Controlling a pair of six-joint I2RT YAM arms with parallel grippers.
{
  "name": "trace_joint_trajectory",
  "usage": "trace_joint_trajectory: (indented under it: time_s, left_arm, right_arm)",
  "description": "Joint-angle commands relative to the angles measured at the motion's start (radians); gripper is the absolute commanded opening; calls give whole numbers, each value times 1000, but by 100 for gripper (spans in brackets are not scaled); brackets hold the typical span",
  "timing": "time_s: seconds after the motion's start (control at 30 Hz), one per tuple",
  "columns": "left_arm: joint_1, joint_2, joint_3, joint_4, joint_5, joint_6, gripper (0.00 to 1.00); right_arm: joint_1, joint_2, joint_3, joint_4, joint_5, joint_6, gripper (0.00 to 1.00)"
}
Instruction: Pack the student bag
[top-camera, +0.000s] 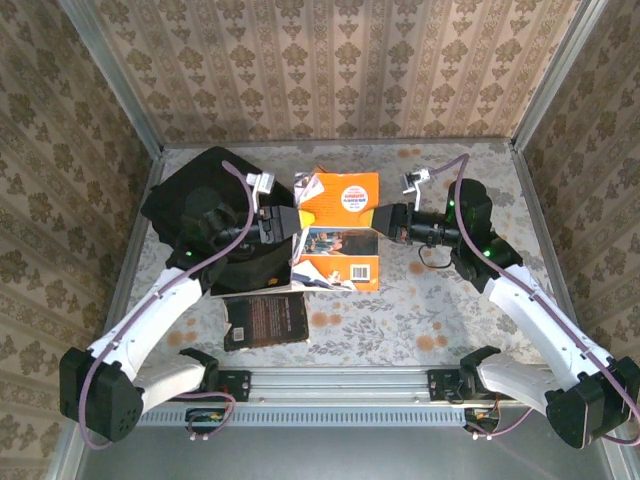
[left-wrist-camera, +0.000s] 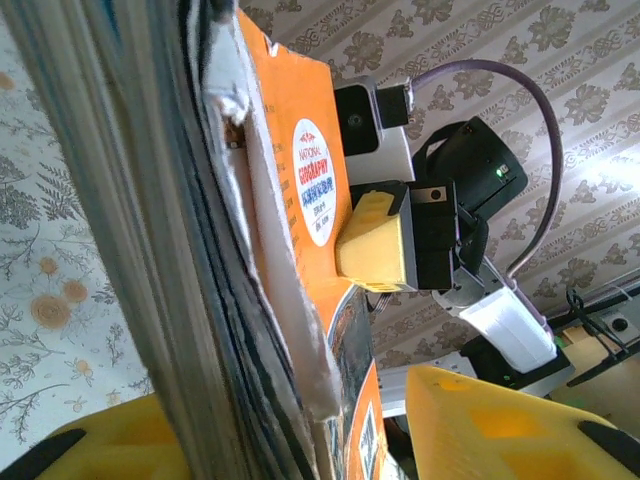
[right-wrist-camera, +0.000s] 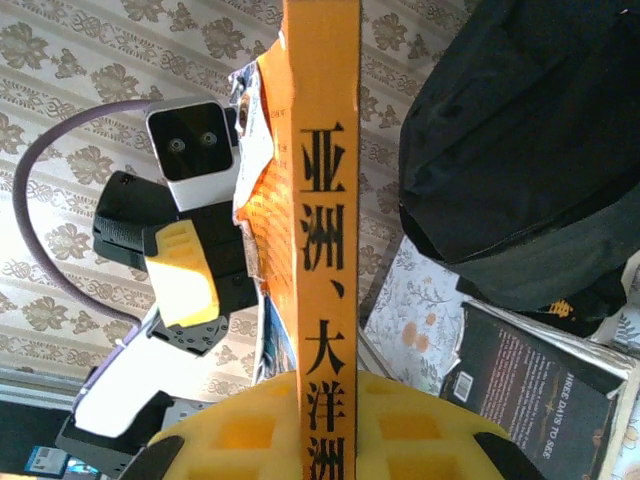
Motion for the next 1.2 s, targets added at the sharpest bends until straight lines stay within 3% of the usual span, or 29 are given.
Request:
trace_joint_trajectory:
  time_s: [0.0, 0.17, 0.37, 0.47, 0.57, 0.63, 0.73, 0.83, 1.0, 1.17]
  left_arm:
    - [-23, 4, -2, 69, 43, 24, 39]
    - [-31, 0, 3, -17, 50, 102, 35]
    - [-26, 3, -6, -20, 40, 141, 2]
    - [-21, 7, -23, 18, -21, 136, 0]
    - [-16, 19, -36, 83, -104, 98, 0]
    - [-6, -8, -73, 116, -245, 60, 0]
    - [-7, -63, -184, 248, -481, -38, 0]
    - [-15, -97, -251, 351, -612, -122, 0]
    - [-51, -124, -307, 450, -720, -188, 0]
    - [-56, -139, -339, 501, -763, -260, 0]
  right_arm:
    - [-2, 5, 44, -53, -33, -66, 0]
    - [-2, 24, 71, -95, -33, -108, 0]
    - [-2, 35, 57, -71, -23, -103, 0]
    - [-2, 20, 24, -40, 29, -79, 21]
    - [-2, -7, -63, 69, 115, 0, 51]
    - [8, -30, -159, 234, 192, 103, 67]
    - [58, -37, -312, 535, 293, 235, 78]
    - [130, -26, -380, 694, 381, 267, 86]
    - [275, 1, -450, 834, 599, 273, 92]
    - [336, 85, -462, 967, 714, 337, 94]
